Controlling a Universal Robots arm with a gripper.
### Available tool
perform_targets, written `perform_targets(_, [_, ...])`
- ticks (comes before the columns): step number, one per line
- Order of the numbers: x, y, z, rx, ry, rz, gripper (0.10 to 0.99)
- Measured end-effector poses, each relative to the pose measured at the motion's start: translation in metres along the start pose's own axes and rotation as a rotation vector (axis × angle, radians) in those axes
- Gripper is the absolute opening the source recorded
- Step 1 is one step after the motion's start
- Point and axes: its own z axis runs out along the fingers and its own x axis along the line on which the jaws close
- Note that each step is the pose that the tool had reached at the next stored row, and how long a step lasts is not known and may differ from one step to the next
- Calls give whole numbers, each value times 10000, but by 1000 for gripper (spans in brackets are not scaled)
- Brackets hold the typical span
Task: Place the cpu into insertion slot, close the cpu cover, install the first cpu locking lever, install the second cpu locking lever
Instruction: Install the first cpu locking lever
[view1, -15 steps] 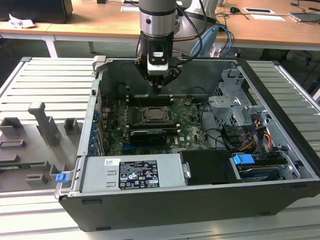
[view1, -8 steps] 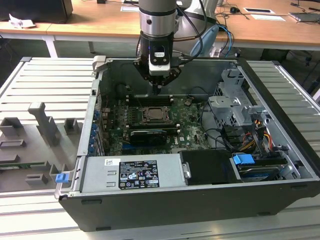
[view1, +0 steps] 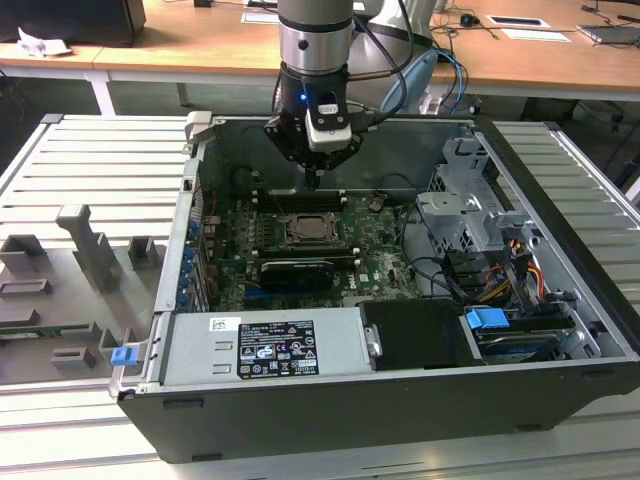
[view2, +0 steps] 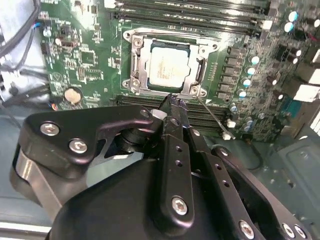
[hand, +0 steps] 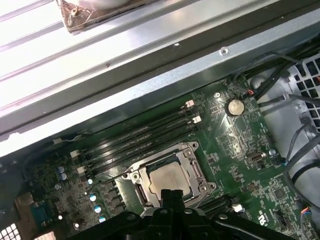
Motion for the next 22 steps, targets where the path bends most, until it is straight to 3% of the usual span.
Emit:
perform_targets(7, [0,0,0,-22,74,-1421,106])
perform_targets(19, [1,0,2,-104,249,-4577,106])
perform_targets(22, [19,-8,2,-109,257,-4723,106])
